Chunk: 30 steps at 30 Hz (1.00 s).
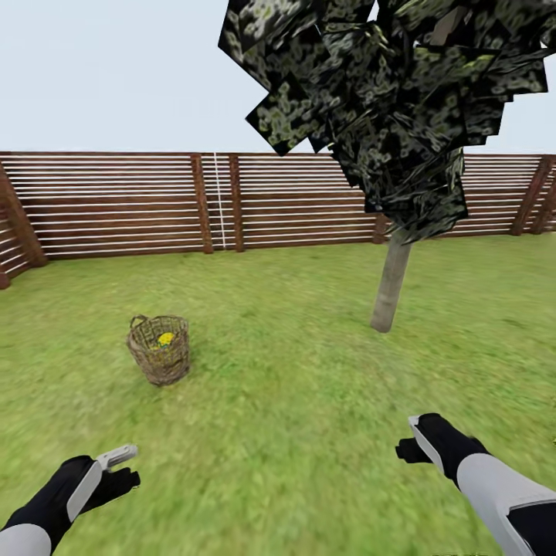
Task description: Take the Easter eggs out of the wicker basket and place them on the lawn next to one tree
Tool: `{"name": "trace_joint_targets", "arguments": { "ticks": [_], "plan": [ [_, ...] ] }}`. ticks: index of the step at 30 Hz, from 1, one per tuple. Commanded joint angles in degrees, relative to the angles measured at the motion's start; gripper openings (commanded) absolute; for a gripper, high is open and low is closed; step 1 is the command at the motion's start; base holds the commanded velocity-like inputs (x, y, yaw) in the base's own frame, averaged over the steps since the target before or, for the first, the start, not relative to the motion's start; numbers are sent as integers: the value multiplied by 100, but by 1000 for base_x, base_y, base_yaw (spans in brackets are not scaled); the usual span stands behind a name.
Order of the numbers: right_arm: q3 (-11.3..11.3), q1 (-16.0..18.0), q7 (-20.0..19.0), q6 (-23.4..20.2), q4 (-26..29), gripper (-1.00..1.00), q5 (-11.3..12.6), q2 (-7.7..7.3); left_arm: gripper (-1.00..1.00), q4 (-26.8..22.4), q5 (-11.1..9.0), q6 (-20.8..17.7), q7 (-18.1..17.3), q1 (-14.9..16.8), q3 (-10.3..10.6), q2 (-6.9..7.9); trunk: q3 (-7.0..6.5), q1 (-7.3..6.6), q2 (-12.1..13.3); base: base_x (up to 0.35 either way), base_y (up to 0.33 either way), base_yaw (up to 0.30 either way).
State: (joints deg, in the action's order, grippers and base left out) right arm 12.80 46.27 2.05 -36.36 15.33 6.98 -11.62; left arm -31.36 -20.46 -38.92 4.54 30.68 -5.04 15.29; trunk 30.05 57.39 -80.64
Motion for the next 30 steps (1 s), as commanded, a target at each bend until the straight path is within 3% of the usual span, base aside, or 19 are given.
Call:
{"name": "trace_joint_targets", "arguments": {
  "ticks": [1,26,28,29,30],
  "plan": [
    [49,5,22,-25,10,100,58,2,100,-12,-63,-28,47,0,-9,5,11,2,-3,211,301,-244],
    [52,5,23,92,-125,100,58,11,100,-11,-46,-28,47,0,-9,62,20,2,-3,220,291,-19],
    [49,5,23,113,-139,100,58,9,100,-11,-45,-34,45,0,-19,344,20,2,-3,242,269,0],
    [48,5,22,117,-144,100,58,5,100,3,-69,-36,27,0,-18,651,20,2,-3,251,266,0],
    [48,5,23,118,-146,100,58,5,100,5,-71,-36,15,0,-18,711,20,2,-3,252,265,0]
  ]
}}
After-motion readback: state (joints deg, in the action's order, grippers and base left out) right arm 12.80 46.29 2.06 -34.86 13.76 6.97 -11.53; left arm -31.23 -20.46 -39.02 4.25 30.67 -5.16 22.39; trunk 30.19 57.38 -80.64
